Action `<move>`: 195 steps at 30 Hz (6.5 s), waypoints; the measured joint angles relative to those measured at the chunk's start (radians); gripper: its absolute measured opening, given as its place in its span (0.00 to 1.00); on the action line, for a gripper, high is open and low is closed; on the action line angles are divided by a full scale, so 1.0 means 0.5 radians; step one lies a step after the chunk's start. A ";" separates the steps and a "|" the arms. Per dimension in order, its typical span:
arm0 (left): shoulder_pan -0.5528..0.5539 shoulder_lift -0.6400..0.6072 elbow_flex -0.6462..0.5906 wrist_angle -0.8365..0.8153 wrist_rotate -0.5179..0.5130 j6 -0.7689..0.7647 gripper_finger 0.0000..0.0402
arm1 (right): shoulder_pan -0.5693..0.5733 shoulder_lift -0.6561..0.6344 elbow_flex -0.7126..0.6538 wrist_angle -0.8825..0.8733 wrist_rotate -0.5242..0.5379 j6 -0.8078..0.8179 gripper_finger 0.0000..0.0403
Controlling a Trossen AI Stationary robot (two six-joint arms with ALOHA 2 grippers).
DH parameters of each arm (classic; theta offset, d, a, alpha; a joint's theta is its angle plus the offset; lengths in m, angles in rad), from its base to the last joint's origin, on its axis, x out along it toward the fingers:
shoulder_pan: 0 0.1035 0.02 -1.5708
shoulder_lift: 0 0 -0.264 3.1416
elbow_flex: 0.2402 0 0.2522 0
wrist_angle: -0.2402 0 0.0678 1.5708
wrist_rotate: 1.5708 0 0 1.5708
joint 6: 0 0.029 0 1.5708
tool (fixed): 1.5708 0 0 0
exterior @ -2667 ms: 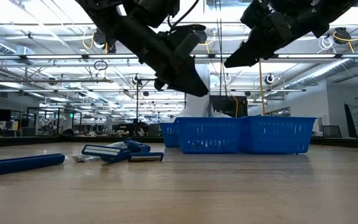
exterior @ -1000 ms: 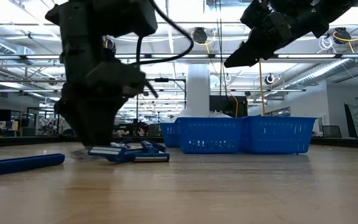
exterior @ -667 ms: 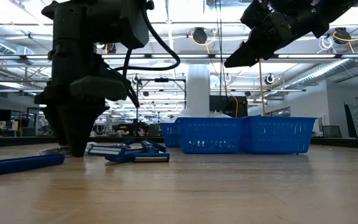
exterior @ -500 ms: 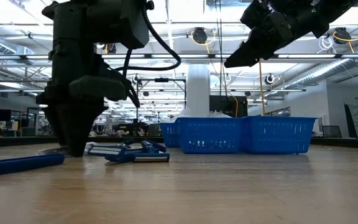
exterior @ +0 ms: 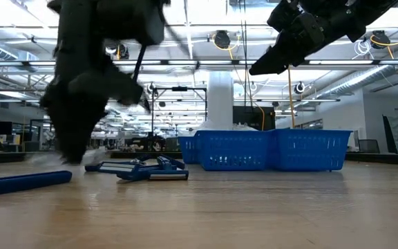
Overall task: Pick & Place Travel size toiletries
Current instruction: Put the silver nail cutter into the bottom left blue basket, then put the blue razor into the bottom right blue basket
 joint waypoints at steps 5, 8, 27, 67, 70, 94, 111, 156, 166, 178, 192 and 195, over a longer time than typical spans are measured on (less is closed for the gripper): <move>0.000 -0.092 0.117 0.041 -0.224 0.100 0.07 | 0.000 0.000 0.000 0.004 -0.001 0.000 0.42; 0.005 -0.109 0.206 0.049 -0.386 0.174 0.07 | 0.000 0.000 0.000 0.009 0.000 0.000 0.42; 0.376 -0.112 0.320 1.008 -0.466 1.009 0.09 | 0.001 0.000 -0.001 0.010 0.000 0.000 0.42; 0.501 0.110 0.322 1.456 -0.341 1.329 0.53 | -0.002 0.000 -0.001 0.006 0.006 -0.017 0.42; 0.501 0.083 0.322 1.370 -0.341 1.326 0.58 | -0.002 0.000 -0.001 0.006 0.007 -0.017 0.42; 0.303 0.033 0.323 0.078 -0.546 -0.379 0.60 | -0.001 0.001 -0.001 0.004 0.002 -0.013 0.42; 0.326 0.322 0.329 0.152 -0.207 -0.405 0.60 | 0.000 0.001 0.000 0.002 0.000 0.006 0.42; 0.202 -0.225 0.319 0.853 -0.784 0.686 0.06 | 0.000 -0.079 0.000 0.001 0.008 0.021 0.42; 0.411 0.026 0.320 1.265 -0.421 0.890 0.08 | 0.000 -0.079 -0.001 -0.008 0.008 0.027 0.42; 0.462 0.133 0.319 1.296 -0.420 0.914 0.14 | 0.000 -0.079 0.000 -0.021 0.008 0.014 0.42; 0.521 0.045 0.320 1.084 -0.342 1.012 0.62 | 0.000 -0.079 0.000 -0.024 0.008 0.020 0.42; 0.537 -0.060 0.323 0.790 -0.364 0.872 0.65 | 0.000 -0.079 0.000 -0.032 0.008 0.018 0.42</move>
